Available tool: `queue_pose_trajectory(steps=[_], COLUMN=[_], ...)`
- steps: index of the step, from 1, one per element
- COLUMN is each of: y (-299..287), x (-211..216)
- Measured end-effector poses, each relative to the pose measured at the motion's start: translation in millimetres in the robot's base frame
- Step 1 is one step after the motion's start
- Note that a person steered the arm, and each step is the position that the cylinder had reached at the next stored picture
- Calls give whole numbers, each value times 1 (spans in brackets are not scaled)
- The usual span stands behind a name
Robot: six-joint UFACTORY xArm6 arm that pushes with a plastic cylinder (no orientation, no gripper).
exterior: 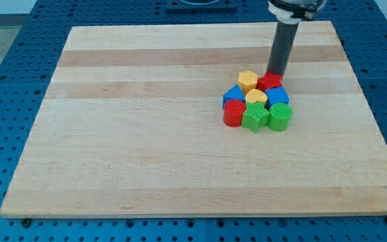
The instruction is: Move the red star into the yellow blocks
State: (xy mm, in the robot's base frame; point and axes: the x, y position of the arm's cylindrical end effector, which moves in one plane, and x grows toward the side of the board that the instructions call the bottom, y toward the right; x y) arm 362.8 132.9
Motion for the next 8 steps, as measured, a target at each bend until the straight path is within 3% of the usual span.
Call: queue_pose_trajectory(steps=[2,4,5,8], y=[-10,-28,-63,-74], x=[0,-32,-25,1])
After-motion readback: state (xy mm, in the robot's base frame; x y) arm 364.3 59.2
